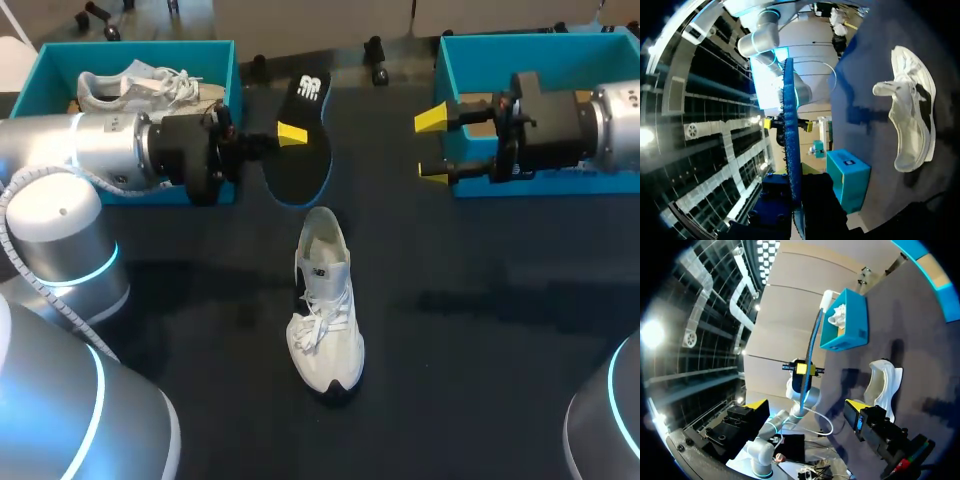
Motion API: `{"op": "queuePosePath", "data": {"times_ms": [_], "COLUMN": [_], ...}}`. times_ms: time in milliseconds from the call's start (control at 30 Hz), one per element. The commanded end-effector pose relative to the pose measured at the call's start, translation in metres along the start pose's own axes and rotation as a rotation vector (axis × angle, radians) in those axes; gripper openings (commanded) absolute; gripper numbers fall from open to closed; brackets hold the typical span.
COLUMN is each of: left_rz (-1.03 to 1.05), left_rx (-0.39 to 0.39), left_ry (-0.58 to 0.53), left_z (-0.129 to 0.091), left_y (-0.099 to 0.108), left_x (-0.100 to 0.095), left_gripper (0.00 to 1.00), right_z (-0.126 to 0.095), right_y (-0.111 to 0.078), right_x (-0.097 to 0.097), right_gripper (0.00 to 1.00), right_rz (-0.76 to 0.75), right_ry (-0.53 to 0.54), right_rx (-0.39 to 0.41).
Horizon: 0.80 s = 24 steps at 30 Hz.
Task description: Take the shoe out of the shoebox, open the shoe tongue, remove and reinsert the insole, then place the shoe into the shoebox
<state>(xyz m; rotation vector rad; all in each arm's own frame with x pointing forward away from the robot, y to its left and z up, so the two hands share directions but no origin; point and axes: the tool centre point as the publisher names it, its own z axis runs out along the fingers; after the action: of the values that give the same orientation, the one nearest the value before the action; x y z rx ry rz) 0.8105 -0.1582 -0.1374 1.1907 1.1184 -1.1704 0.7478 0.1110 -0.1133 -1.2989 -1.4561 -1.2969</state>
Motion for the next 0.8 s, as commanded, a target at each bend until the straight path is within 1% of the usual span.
{"op": "queuePosePath", "data": {"times_ms": [33,200,367,567,767,800], "left_rz": [-0.001,0.001,0.017,0.032,0.036,0.035], "left_rx": [-0.016,-0.034,-0.037,-0.032,-0.023,-0.024], "left_ry": [-0.012,-0.028,-0.032,-0.047,-0.062,-0.064], "left_z": [0.003,0.007,0.013,0.028,0.042,0.045], "left_y": [-0.002,0.001,0.005,0.006,0.004,0.004], "left_x": [0.002,0.000,-0.001,-0.002,0.000,0.001], "left_gripper": [0.00,0.00,0.00,0.00,0.00,0.00], "right_z": [0.011,0.022,0.036,0.052,0.062,0.063], "right_y": [0.002,0.004,0.007,0.010,0.011,0.011], "right_x": [0.002,0.003,0.003,0.002,0.000,-0.001], "right_gripper": [1.00,1.00,1.00,1.00,1.00,0.95], "right_rz": [0.001,0.001,0.012,0.020,0.032,0.033], "right_ry": [-0.004,-0.003,-0.001,0.014,0.021,0.022], "right_rx": [0.003,0.006,0.032,0.057,0.077,0.077]}}
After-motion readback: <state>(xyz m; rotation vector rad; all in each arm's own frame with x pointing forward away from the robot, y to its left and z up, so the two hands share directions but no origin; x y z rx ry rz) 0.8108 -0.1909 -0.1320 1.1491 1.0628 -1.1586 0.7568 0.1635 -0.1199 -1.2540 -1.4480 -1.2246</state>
